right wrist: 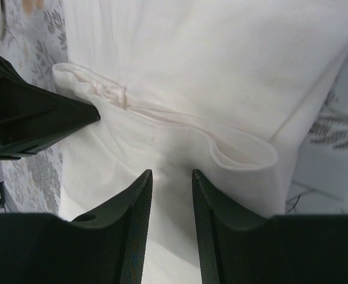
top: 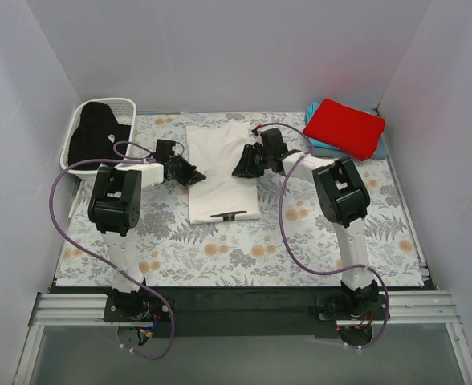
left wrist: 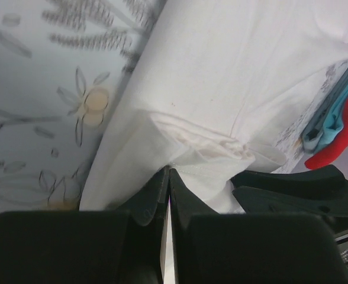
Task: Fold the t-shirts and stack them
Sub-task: Fold the tshirt
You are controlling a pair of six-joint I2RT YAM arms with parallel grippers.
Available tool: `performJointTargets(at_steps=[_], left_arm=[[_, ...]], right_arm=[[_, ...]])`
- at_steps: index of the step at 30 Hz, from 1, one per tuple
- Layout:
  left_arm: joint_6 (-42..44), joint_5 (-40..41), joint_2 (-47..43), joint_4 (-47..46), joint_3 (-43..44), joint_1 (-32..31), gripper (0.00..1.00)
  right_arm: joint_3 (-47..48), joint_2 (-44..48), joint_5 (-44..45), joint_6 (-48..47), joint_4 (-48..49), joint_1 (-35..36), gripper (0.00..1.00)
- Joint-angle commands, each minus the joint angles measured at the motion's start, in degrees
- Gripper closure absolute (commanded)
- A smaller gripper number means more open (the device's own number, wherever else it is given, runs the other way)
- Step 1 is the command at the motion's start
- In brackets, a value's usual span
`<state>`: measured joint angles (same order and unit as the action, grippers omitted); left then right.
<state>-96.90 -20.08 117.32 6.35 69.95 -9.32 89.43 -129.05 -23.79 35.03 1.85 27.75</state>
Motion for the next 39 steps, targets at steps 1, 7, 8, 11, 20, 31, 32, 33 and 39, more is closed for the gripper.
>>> performJointTargets(at_steps=[1, 7, 8, 11, 20, 31, 32, 33, 39], left_arm=[[1.3, 6.2, -3.2, 8.1, -6.5, -1.2, 1.00], [1.5, 7.1, -13.1, 7.5, -17.5, -2.1, 1.00], [1.5, 7.2, -14.8, 7.5, -18.9, -2.5, 1.00], [1.5, 7.4, -21.4, 7.5, -25.2, -3.4, 1.00], [9.2, 8.9, -31.9, 9.3, -21.6, -3.6, 0.86], [0.9, 2.2, -44.8, 6.9, -32.4, -18.9, 0.93], [-0.7, 1.8, -45.5, 5.6, -34.5, -20.2, 0.97], [-2.0, 1.5, -46.2, 4.5, -36.3, -21.3, 0.98], [-5.4, 3.3, -47.7, -0.4, -44.2, -25.6, 1.00]], right_arm=[[-8.0, 4.0, 5.0, -1.9, -3.1, 1.6, 0.59], [-19.9, 11.8, 6.2, -2.2, 1.1, 2.8, 0.60], [-23.7, 13.8, 6.0, -2.3, 2.3, 3.4, 0.60], [-28.8, 18.2, 6.6, -2.6, 3.9, 4.7, 0.60], [-30.7, 25.2, 7.6, -5.5, 4.1, 5.0, 0.55], [-26.5, 28.6, -1.3, -2.6, 6.0, 6.6, 0.46], [-27.0, 28.0, -1.8, -2.2, 7.0, 7.8, 0.47], [-27.4, 27.5, -2.5, -1.6, 7.6, 8.5, 0.48], [-26.9, 21.9, -4.3, 1.0, 11.5, 12.5, 0.50]])
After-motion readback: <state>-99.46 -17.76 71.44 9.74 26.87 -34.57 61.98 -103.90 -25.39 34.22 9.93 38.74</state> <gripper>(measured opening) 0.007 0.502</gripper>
